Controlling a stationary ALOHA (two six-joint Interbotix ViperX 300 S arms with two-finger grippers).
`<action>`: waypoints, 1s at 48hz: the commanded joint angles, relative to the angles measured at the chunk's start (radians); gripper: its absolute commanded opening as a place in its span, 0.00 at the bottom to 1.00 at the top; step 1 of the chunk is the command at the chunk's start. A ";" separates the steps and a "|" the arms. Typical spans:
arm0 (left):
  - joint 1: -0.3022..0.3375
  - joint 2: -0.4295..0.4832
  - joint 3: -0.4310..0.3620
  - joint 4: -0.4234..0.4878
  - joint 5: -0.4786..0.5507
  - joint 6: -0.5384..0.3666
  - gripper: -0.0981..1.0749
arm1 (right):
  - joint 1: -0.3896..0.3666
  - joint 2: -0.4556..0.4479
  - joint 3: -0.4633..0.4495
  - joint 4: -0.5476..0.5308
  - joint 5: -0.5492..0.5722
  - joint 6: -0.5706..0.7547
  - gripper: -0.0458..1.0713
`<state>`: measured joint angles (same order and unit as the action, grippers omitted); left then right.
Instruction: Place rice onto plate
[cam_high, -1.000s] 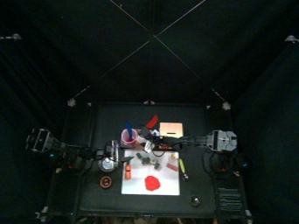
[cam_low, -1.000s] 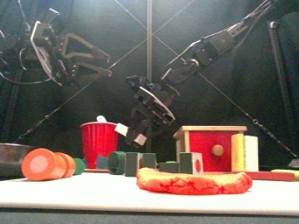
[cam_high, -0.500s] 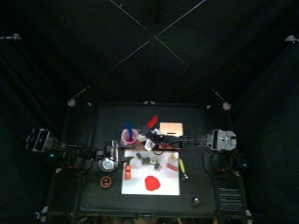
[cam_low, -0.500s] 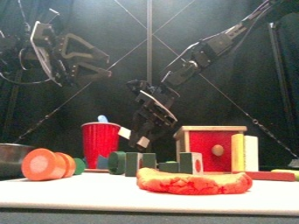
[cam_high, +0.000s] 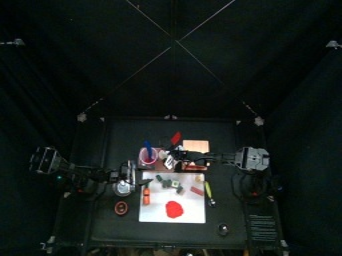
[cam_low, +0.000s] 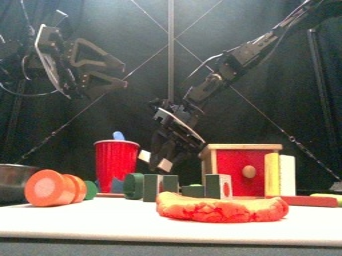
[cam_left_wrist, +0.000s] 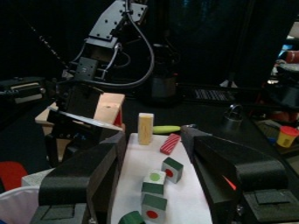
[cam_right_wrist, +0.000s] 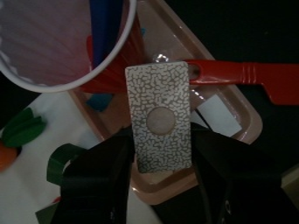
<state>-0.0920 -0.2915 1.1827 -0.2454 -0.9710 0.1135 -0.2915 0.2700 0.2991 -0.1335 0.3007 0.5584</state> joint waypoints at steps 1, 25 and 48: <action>-0.002 -0.005 -0.014 0.000 -0.005 0.002 0.84 | -0.020 -0.020 -0.064 0.074 -0.003 -0.002 0.74; -0.002 -0.005 -0.011 0.002 -0.005 0.003 0.84 | -0.025 -0.008 -0.081 0.081 0.003 -0.003 0.94; -0.003 -0.005 -0.006 0.000 -0.005 0.000 0.84 | 0.020 -0.167 0.000 -0.011 -0.020 -0.006 0.96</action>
<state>-0.0920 -0.2915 1.1842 -0.2454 -0.9710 0.1150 -0.2884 0.1963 0.2915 -0.1181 0.3037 0.5522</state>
